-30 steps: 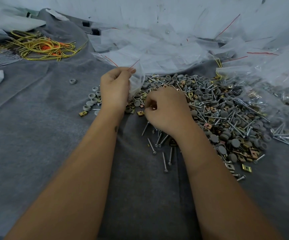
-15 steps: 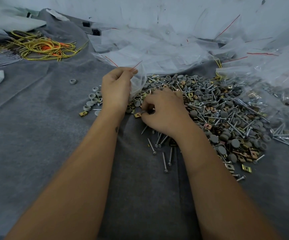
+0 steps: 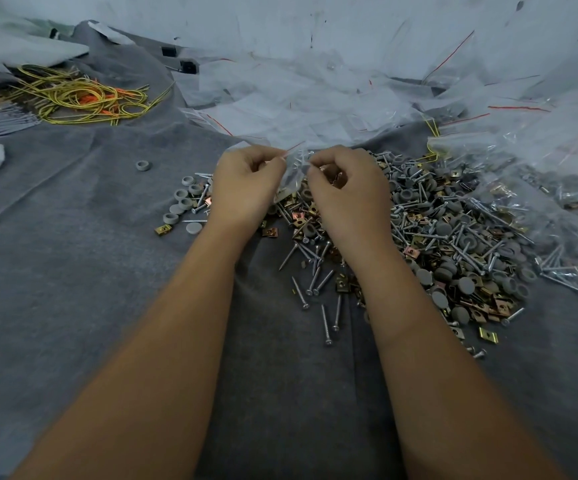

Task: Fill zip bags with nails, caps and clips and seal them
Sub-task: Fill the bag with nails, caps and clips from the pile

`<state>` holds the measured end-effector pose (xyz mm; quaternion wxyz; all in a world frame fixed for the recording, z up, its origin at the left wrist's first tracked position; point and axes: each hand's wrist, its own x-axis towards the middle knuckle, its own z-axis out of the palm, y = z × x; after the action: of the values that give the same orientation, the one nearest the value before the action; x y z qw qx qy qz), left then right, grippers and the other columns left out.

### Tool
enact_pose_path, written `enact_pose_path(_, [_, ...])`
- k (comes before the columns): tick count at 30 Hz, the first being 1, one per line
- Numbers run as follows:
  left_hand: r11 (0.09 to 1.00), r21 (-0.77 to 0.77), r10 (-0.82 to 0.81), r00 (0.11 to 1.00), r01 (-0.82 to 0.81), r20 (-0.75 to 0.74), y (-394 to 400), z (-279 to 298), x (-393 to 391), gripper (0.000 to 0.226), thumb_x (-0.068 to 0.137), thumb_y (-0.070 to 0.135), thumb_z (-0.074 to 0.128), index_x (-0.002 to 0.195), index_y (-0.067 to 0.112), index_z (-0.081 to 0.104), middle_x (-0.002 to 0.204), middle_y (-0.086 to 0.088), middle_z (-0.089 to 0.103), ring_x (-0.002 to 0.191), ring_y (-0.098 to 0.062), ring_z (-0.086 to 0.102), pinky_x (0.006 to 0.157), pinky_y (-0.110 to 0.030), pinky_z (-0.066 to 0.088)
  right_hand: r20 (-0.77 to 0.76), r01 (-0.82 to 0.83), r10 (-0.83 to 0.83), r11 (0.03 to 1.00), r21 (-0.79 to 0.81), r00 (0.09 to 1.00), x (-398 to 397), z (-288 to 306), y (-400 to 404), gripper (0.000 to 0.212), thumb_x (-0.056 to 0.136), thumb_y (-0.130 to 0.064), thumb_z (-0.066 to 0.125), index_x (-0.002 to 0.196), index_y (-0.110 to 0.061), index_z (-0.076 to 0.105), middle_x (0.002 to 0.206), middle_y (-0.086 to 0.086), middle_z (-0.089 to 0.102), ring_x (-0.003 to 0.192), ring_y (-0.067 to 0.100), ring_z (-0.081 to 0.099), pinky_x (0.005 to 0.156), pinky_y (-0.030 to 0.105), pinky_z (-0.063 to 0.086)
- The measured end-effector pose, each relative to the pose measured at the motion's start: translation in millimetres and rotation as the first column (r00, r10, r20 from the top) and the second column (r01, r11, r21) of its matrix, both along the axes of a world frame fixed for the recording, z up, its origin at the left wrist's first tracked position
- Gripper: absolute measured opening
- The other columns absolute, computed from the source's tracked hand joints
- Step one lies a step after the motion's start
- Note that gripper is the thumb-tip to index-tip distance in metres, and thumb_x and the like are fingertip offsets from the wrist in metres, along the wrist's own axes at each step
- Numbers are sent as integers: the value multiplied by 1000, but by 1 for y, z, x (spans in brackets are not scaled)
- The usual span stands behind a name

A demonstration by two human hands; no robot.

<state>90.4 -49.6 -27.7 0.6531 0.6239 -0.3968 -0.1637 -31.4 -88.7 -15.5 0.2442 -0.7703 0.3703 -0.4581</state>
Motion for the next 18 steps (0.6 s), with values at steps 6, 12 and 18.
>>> enact_pose_path(6, [1000, -11, 16, 998, -16, 66, 2, 2, -3, 21, 87, 7, 56, 88, 18, 74, 86, -13, 74, 81, -15, 63, 78, -34, 53, -107, -39, 35, 998, -40, 994, 4, -6, -3, 15, 87, -27, 68, 100, -27, 74, 98, -1, 56, 100, 17, 54, 87, 30, 43])
enact_pose_path(12, [997, -34, 71, 990, -67, 124, 2, 3, -3, 23, 90, 6, 55, 82, 21, 71, 71, -28, 62, 57, -8, 45, 55, -19, 38, -149, -42, 33, 997, -60, 988, 3, -7, -4, 26, 91, -30, 64, 115, -26, 71, 104, 3, 62, 103, 19, 56, 91, 33, 44])
enact_pose_path(18, [987, -72, 149, 986, -144, 76, 1, 2, -1, 20, 92, 7, 54, 87, 18, 70, 60, -7, 48, 44, 0, 35, 47, -14, 29, 48, 27, -28, 1000, 7, 998, -2, -2, -5, 35, 93, -17, 54, 127, -28, 57, 95, -5, 60, 79, 9, 55, 72, 29, 48])
